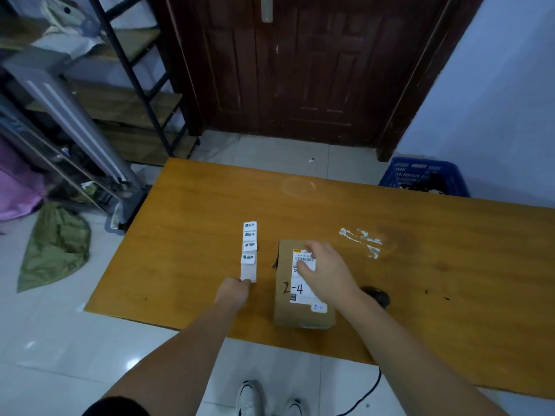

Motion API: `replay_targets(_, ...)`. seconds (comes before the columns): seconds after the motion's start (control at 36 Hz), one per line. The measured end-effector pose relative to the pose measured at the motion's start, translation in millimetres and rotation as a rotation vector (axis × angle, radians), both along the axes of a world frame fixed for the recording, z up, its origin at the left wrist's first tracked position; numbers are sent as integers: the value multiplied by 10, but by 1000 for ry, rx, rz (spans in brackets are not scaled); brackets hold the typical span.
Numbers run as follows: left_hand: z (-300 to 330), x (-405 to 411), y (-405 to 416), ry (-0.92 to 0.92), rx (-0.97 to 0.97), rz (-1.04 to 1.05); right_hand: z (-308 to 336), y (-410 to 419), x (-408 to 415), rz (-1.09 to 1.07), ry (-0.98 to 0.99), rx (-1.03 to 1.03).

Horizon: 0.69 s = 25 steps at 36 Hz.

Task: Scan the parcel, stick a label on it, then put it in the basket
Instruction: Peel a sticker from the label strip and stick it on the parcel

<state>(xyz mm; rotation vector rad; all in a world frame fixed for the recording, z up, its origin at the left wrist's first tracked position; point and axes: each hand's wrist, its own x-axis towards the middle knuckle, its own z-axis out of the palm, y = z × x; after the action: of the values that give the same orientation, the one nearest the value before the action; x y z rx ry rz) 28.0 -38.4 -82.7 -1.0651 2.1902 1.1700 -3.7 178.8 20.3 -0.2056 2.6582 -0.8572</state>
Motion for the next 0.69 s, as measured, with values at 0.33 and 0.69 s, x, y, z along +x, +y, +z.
replay_targets(0.33,-316,-302,8,76,234,538,-223,-669,63,38,-169,-59)
replay_targets(0.69,12,-171,1,312,671,613,-400,-880,-242,-244,-328,-265)
